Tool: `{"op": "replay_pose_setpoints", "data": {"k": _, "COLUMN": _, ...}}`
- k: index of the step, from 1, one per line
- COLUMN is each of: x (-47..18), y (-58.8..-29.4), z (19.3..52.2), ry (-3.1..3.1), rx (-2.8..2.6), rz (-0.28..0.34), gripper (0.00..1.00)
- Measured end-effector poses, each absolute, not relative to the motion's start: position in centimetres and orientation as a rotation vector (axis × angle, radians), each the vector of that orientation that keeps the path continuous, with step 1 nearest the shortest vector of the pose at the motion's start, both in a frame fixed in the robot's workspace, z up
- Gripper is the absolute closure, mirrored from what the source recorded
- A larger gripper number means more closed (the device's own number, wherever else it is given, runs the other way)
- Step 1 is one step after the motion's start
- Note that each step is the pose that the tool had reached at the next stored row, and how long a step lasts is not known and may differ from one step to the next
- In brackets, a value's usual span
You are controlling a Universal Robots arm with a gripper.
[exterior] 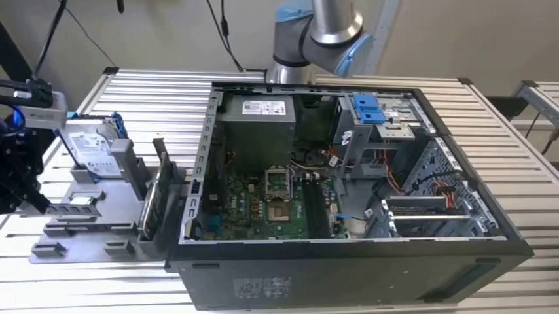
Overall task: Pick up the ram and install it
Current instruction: 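Pick up the ram and move it above insertion slot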
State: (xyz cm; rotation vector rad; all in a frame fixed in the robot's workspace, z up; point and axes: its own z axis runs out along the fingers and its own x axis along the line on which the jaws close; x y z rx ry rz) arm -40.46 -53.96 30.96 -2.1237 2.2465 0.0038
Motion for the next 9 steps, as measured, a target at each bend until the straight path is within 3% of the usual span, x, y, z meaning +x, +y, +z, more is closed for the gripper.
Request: {"op": "replay_pose_setpoints", "data": {"k": 9, "x": -40.46, "y": -53.95, "z": 31.82, "ry": 2.247, "rx": -2.124, "rz": 0.004, "gripper": 0.86}}
